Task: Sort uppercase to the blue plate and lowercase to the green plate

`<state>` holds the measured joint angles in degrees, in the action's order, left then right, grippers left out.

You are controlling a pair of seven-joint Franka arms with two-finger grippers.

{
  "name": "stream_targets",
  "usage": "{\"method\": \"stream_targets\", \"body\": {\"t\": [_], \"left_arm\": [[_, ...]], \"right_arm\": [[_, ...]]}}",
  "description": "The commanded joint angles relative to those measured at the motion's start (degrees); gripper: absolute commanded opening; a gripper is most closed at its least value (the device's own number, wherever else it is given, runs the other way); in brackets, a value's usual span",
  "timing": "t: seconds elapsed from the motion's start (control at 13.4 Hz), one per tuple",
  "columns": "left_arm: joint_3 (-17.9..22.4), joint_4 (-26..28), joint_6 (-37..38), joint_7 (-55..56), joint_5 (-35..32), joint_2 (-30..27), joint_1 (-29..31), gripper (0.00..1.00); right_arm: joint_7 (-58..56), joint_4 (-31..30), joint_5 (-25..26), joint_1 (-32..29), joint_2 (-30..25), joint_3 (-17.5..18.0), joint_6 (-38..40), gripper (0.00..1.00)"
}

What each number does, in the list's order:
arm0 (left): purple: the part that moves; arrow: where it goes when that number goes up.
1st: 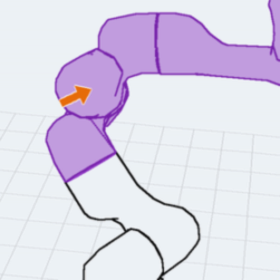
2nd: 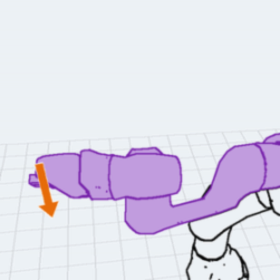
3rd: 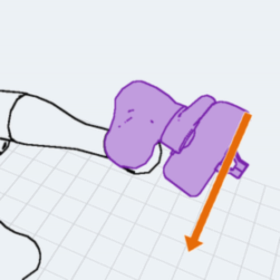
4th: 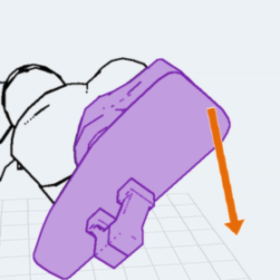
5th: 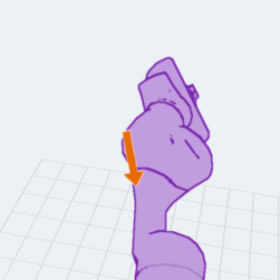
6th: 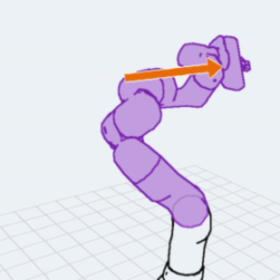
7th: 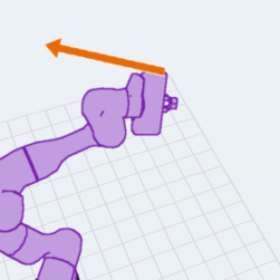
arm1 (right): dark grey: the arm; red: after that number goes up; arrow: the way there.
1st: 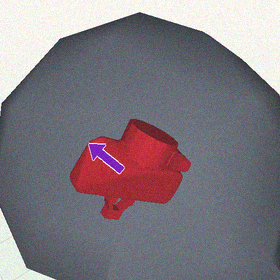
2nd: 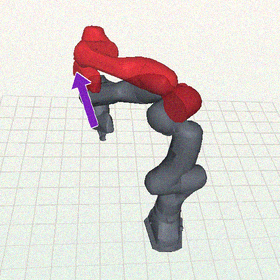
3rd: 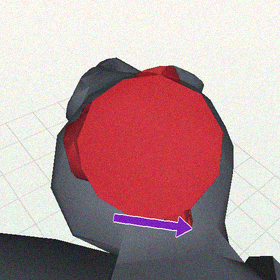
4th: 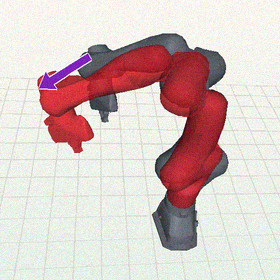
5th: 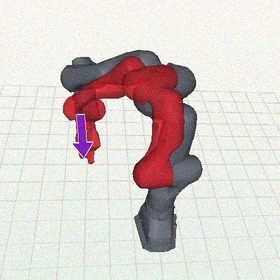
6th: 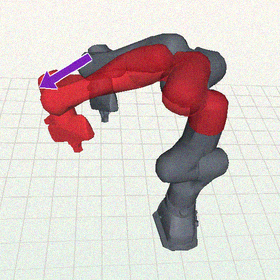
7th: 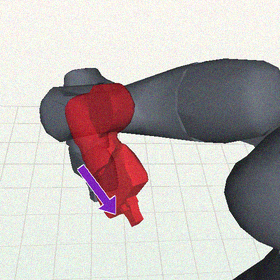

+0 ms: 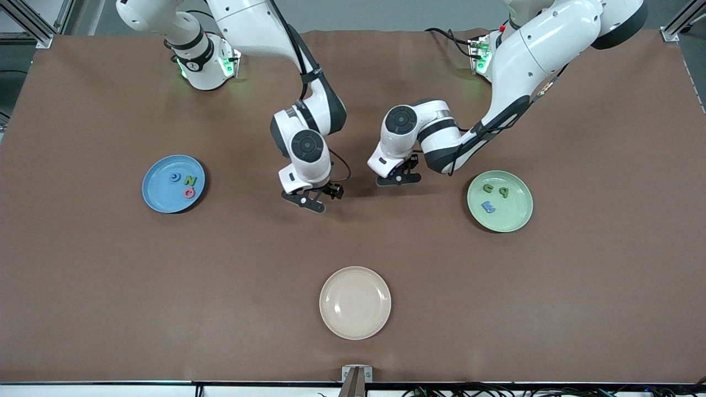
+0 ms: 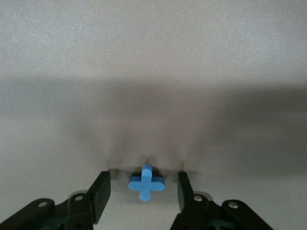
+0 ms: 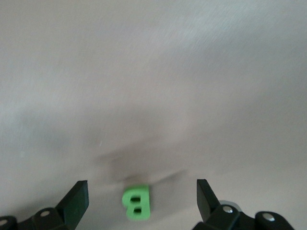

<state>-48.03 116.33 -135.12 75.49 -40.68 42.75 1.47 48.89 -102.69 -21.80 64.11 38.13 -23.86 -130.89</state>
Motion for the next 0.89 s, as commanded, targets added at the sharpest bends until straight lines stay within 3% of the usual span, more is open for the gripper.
{"method": "stream_targets", "body": {"t": [0.0, 0.45, 0.82], "left_arm": [[0.6, 0.7, -2.5, 0.4, -0.5, -0.6, -0.1, 0.62], [1.3, 0.7, -3.7, 0.3, -1.1, -0.2, -0.1, 0.57], [1.3, 1.0, -3.7, 0.4, -1.3, -0.2, -0.2, 0.45]], "right_arm": [[-1.3, -1.2, -0.5, 2.5, -1.0, -0.6, -0.1, 0.99], [-5.2, -5.0, -0.3, 2.9, -0.8, -0.5, -5.8, 0.97], [-6.3, -7.0, -0.3, 3.3, -0.8, -0.4, -9.1, 0.87]]}}
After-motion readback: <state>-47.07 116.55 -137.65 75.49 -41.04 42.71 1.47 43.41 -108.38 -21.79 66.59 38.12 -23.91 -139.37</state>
